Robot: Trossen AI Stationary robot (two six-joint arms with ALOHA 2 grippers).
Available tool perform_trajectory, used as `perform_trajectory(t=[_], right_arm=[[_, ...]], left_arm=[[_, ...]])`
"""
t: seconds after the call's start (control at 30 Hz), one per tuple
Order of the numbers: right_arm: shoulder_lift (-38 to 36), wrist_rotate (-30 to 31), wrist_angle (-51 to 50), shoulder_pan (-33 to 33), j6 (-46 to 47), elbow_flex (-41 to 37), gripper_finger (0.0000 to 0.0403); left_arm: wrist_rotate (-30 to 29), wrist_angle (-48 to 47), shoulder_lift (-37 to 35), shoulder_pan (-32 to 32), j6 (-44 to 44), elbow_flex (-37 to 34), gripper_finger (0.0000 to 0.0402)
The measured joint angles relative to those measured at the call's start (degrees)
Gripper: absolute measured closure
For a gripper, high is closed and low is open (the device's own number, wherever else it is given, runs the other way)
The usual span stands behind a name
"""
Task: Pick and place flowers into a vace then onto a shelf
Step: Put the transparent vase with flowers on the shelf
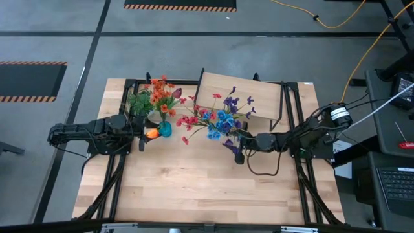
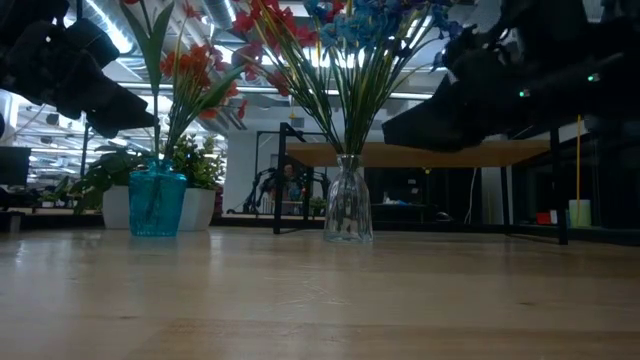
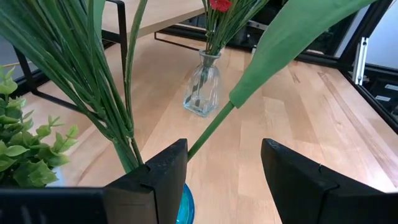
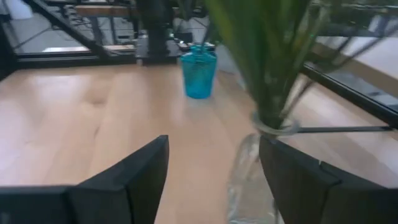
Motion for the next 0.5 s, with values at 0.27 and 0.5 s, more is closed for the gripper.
perform_trajectory(t=[0.27,0.5], right_arm=[[2.1,-0.1,2.4,-3.5,2.4,0.0,0.0146],[8.4,-0.2,10.1,-3.7,4.1,0.3,0.0146]], left_arm=[[0.0,0.0,0.0,0.0,0.0,0.0,0.0203],[0.0,-0.1,0.0,0.0,0.1,0.0,0.0203]])
